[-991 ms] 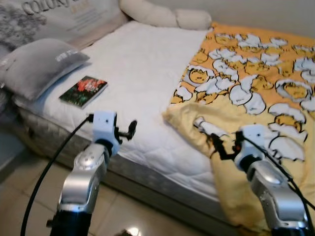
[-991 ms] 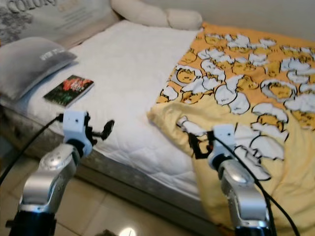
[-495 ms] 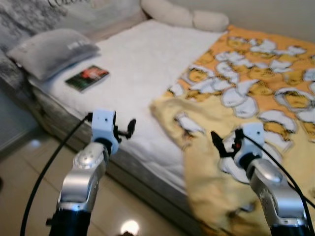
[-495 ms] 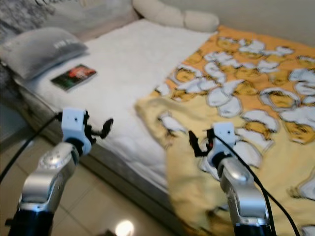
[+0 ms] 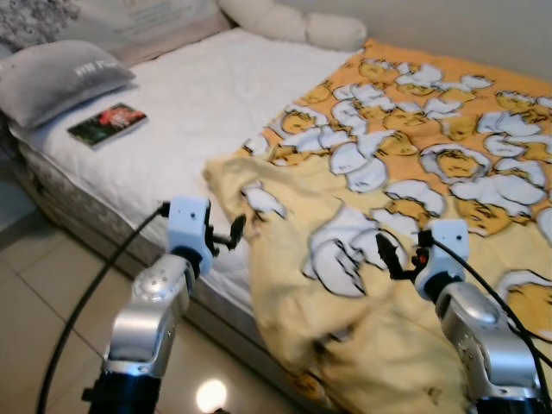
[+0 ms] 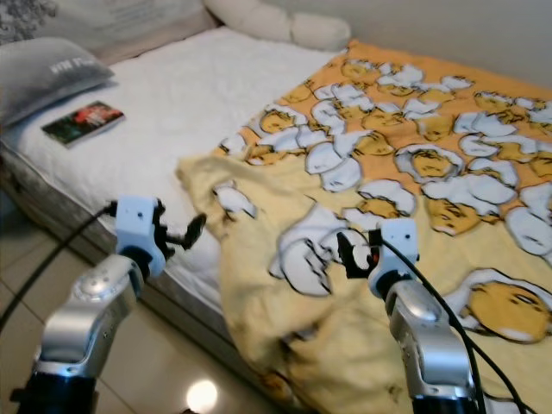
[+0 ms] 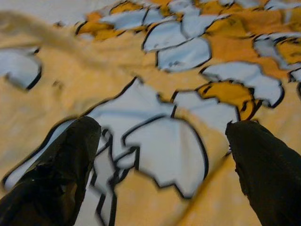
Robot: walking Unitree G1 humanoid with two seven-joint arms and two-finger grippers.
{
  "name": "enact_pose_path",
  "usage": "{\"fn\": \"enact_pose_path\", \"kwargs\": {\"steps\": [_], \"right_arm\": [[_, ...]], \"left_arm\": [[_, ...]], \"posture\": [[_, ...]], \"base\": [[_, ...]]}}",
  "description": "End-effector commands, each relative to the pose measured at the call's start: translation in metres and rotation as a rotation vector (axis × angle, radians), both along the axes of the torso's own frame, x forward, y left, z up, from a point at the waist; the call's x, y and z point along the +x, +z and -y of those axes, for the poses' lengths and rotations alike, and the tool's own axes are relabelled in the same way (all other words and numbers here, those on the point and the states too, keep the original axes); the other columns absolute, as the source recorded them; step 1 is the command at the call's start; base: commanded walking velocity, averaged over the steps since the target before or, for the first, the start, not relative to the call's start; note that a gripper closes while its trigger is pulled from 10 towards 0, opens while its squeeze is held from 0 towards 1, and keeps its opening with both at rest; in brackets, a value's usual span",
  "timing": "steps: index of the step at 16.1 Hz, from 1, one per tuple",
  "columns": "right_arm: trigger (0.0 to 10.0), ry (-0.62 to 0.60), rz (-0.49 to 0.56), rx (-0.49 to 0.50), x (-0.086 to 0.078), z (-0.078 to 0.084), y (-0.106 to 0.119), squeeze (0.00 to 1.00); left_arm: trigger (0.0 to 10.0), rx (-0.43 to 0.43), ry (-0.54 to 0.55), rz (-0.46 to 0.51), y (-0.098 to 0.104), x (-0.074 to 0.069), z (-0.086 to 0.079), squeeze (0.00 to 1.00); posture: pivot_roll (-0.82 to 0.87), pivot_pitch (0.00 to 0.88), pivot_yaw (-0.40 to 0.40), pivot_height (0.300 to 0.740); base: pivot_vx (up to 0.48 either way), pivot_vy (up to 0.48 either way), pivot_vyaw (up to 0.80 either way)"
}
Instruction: Clean up the room
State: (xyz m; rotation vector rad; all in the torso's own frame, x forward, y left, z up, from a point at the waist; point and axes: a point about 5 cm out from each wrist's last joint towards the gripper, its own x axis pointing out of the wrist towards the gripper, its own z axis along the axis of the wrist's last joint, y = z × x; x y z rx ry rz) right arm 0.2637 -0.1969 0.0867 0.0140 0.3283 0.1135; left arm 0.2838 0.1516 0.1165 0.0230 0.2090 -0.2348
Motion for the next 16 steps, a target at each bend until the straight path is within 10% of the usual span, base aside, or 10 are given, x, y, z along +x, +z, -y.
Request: {"fn": "enact_pose_path", "kwargs": {"steps": [1, 10, 13, 15, 16], "right_arm": [[10.0, -0.003, -0.012, 0.011, 0.000, -0.002, 0.000, 1.00], [10.0, -0.173, -0.200, 0.410, 0.034, 0.003, -0.022, 1.00], [10.0, -0.292, -0.282, 0.489, 0.052, 0.008, -0.044, 0.48], [10.0, -0.283, -0.295, 0.475, 0.056, 0.009, -0.049, 0.32], [10.0, -0.285, -0.299, 0.465, 0.057, 0.010, -0.051, 0.04]], "left_arm": [[10.0, 0.007, 0.002, 0.002, 0.002, 0.000, -0.003, 0.60], [10.0, 0.075, -0.277, -0.078, -0.008, -0.018, 0.009, 0.61], [10.0, 0.041, -0.594, -0.151, -0.005, -0.047, 0.016, 0.62], [10.0, 0.030, -0.738, -0.213, -0.003, -0.062, 0.018, 0.61], [10.0, 0.030, -0.791, -0.239, -0.001, -0.069, 0.017, 0.60]], "posture": [[0.00, 0.000, 0.007, 0.740], [-0.01, 0.000, 0.012, 0.740], [0.02, 0.000, 0.008, 0.740], [0.05, 0.000, 0.004, 0.740], [0.06, 0.000, 0.003, 0.740]], "base": [[0.000, 0.000, 0.00], [0.000, 0.000, 0.00], [0.000, 0.000, 0.00], [0.000, 0.000, 0.00], [0.000, 0.000, 0.00]]}}
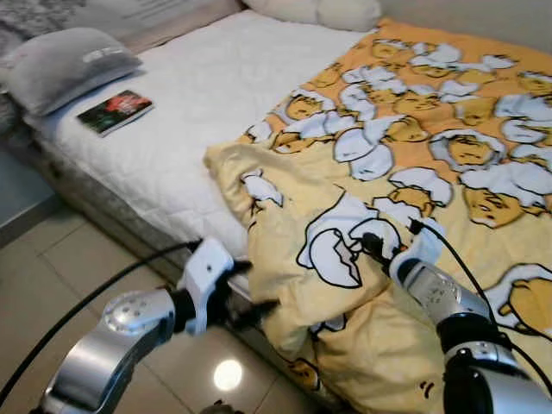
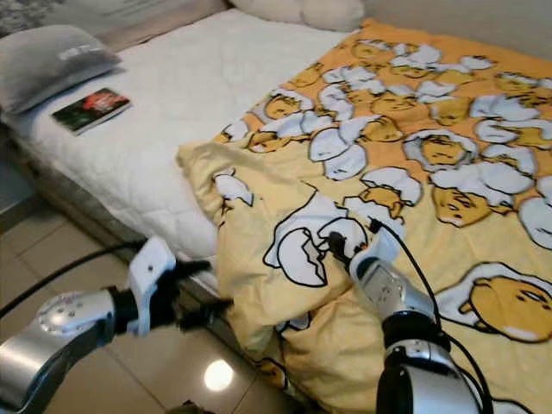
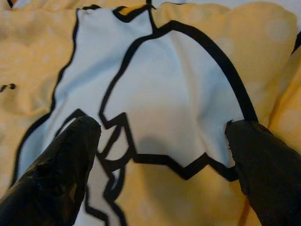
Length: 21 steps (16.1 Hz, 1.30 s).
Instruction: Clean up the room
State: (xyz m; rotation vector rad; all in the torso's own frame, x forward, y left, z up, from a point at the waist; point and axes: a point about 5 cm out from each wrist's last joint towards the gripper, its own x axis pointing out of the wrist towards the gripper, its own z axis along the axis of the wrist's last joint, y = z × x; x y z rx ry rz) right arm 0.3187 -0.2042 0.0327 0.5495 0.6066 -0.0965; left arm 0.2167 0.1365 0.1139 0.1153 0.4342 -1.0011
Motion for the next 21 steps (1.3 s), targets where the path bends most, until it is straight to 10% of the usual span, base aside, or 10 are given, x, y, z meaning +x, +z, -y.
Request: {"fn": "enact_pose_path", "kwargs": {"steps": [1, 7, 15, 20, 21], "right_arm": [[10.0, -0.012, 0.011, -0.018, 0.002, 0.005, 0.002, 0.00], [10.0, -0.176, 0.040, -0.014, 0.002, 0.036, 0.003, 0.00], [10.0, -0.072, 0.044, 0.104, -0.003, 0.015, -0.009, 0.00], [7.2, -0.050, -0.009, 0.105, -0.010, 0.010, -0.019, 0.00], [8.7, -0.063, -0.017, 0.094, -0.011, 0.012, -0.020, 0.00]], "left_arm": [[10.0, -0.004, -0.042, -0.018, 0.002, -0.006, 0.002, 0.61], [10.0, 0.014, -0.085, -0.062, 0.006, -0.022, 0.002, 0.60], [10.0, 0.024, -0.084, -0.053, 0.007, -0.018, 0.000, 0.61], [10.0, 0.035, -0.081, -0.056, 0.007, -0.017, -0.002, 0.61], [10.0, 0.037, -0.080, -0.055, 0.007, -0.017, -0.002, 0.61]], "posture": [[0.07, 0.000, 0.003, 0.740], [0.09, 0.000, -0.015, 0.740], [0.09, 0.000, 0.001, 0.740], [0.10, 0.000, 0.001, 0.740], [0.09, 0.000, 0.001, 0.740]], "base": [[0.000, 0.000, 0.00], [0.000, 0.000, 0.00], [0.000, 0.000, 0.00], [0.000, 0.000, 0.00], [0.000, 0.000, 0.00]]}}
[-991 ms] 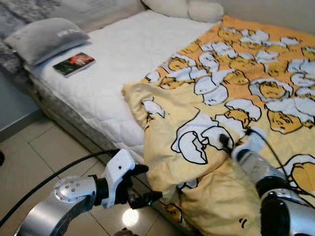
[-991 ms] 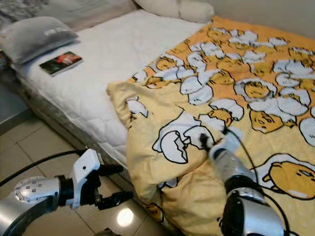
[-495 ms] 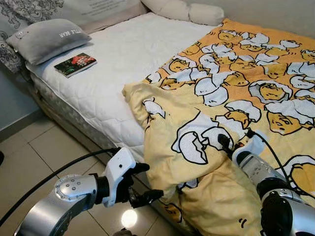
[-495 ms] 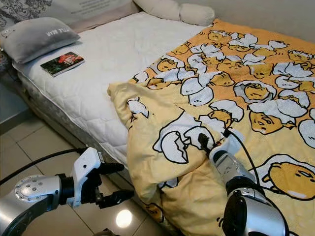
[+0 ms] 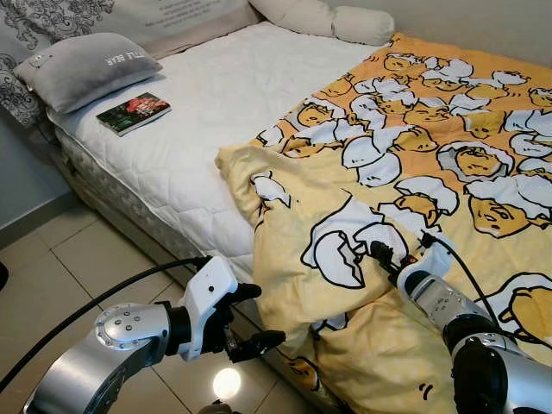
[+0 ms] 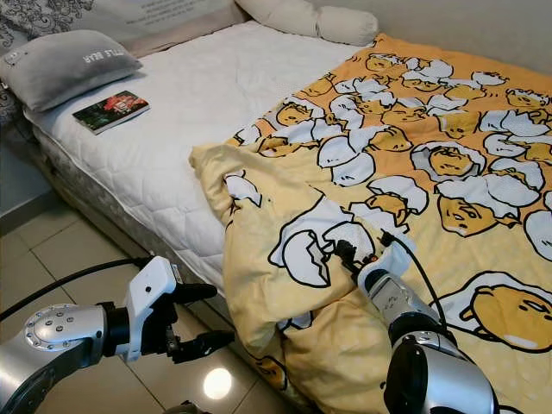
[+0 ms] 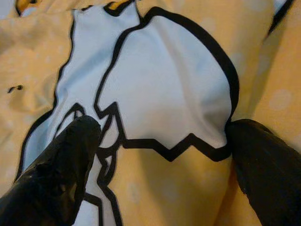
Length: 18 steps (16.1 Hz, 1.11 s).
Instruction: Clean up the room
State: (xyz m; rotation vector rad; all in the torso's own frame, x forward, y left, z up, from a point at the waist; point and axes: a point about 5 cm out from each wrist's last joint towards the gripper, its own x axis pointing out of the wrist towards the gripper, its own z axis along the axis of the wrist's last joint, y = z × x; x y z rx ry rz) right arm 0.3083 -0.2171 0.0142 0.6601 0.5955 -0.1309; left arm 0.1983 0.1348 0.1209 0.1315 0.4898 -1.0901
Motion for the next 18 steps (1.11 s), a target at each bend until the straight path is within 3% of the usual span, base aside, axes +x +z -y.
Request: {"fn": "enact_pose_path", "kwargs": {"steps": [1, 2, 3, 4, 18], "right_arm": [[9.3, -0.030, -0.021, 0.011, -0.002, 0.003, -0.002, 0.00], [6.0, -0.033, -0.016, 0.026, -0.001, 0.003, -0.001, 0.00], [1.4, -0.032, -0.007, 0.048, -0.001, 0.002, -0.001, 0.00], [0.0, -0.026, 0.004, 0.071, 0.000, 0.000, 0.000, 0.00], [0.0, 0.022, 0.028, 0.112, -0.002, -0.008, -0.002, 0.00]], "left_arm": [[10.0, 0.018, 0.012, -0.002, 0.000, 0.002, -0.003, 0.60], [10.0, 0.017, 0.012, -0.002, 0.000, 0.002, -0.003, 0.61], [10.0, 0.017, 0.012, -0.002, 0.000, 0.002, -0.003, 0.61], [10.0, 0.016, 0.013, -0.001, 0.000, 0.003, -0.003, 0.61], [10.0, 0.020, 0.014, -0.010, -0.001, 0.002, -0.003, 0.61]], "posture": [[0.09, 0.000, 0.001, 0.740], [0.09, 0.000, 0.001, 0.740], [0.09, 0.000, 0.001, 0.740], [0.09, 0.000, 0.002, 0.740], [0.09, 0.000, 0.004, 0.740]], "base": [[0.000, 0.000, 0.00], [0.000, 0.000, 0.00], [0.000, 0.000, 0.00], [0.000, 0.000, 0.00], [0.000, 0.000, 0.00]]}}
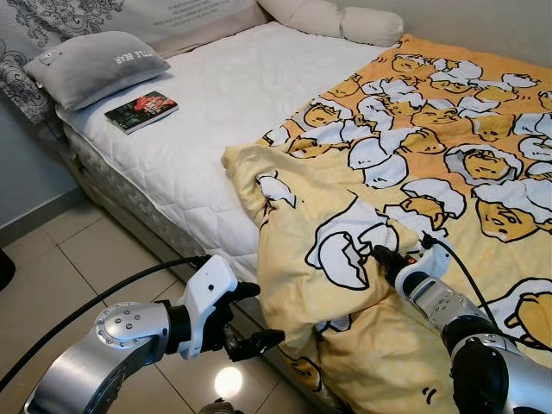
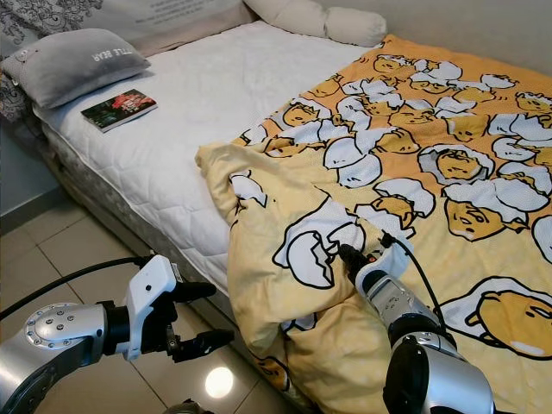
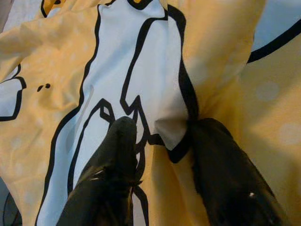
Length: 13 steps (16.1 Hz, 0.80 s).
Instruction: Clean up the room
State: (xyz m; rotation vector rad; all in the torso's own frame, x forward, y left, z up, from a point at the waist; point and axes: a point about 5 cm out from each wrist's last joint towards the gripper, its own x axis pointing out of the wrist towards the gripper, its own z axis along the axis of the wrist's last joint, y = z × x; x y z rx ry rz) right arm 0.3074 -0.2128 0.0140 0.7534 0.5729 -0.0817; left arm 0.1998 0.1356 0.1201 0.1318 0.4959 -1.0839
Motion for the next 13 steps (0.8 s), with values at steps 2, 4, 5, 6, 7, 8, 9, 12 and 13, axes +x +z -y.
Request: {"fn": "enact_pose_path", "kwargs": {"steps": [2, 4, 5, 6, 7, 8, 9, 12, 13], "right_arm": [[0.0, 0.012, -0.014, 0.008, -0.002, -0.003, -0.003, 0.00], [0.0, -0.008, -0.032, -0.012, -0.003, -0.001, -0.005, 0.00], [0.0, -0.013, -0.036, -0.018, -0.004, 0.000, -0.005, 0.00], [0.0, -0.022, -0.040, -0.024, -0.004, 0.002, -0.005, 0.00], [0.0, -0.039, -0.047, -0.033, -0.005, 0.005, -0.006, 0.00], [0.0, -0.041, -0.048, -0.035, -0.006, 0.006, -0.006, 0.00], [0.0, -0.041, -0.049, -0.036, -0.006, 0.006, -0.006, 0.00], [0.0, -0.005, -0.012, -0.010, -0.005, 0.006, -0.003, 0.00], [0.0, 0.062, 0.043, 0.013, -0.003, 0.002, 0.001, 0.00]], "left_arm": [[10.0, 0.016, 0.007, -0.006, 0.000, 0.001, -0.002, 0.61], [10.0, 0.018, 0.006, -0.006, 0.000, 0.001, -0.002, 0.61], [10.0, 0.019, 0.006, -0.006, 0.000, 0.001, -0.002, 0.61], [10.0, 0.019, 0.006, -0.006, 0.000, 0.001, -0.002, 0.61], [10.0, 0.019, 0.005, -0.007, -0.001, 0.001, -0.002, 0.61], [10.0, 0.020, 0.005, -0.007, -0.001, 0.001, -0.002, 0.61], [10.0, 0.020, 0.005, -0.008, -0.001, 0.001, -0.002, 0.61], [10.0, 0.022, 0.009, -0.005, -0.001, 0.001, -0.002, 0.61], [10.0, 0.026, 0.019, 0.001, -0.001, 0.002, -0.004, 0.61]], "posture": [[0.09, 0.000, 0.005, 0.740], [0.09, 0.000, 0.007, 0.740], [0.09, 0.000, 0.007, 0.740], [0.09, 0.000, 0.007, 0.740], [0.09, 0.000, 0.008, 0.740], [0.09, 0.000, 0.008, 0.740], [0.09, 0.000, 0.007, 0.740], [0.09, 0.000, 0.005, 0.740], [0.09, 0.000, 0.003, 0.740]], "base": [[0.000, 0.000, 0.00], [0.000, 0.000, 0.00], [0.000, 0.000, 0.00], [0.000, 0.000, 0.00], [0.000, 0.000, 0.00], [0.000, 0.000, 0.00], [0.000, 0.000, 0.00], [0.000, 0.000, 0.00], [0.000, 0.000, 0.00]]}}
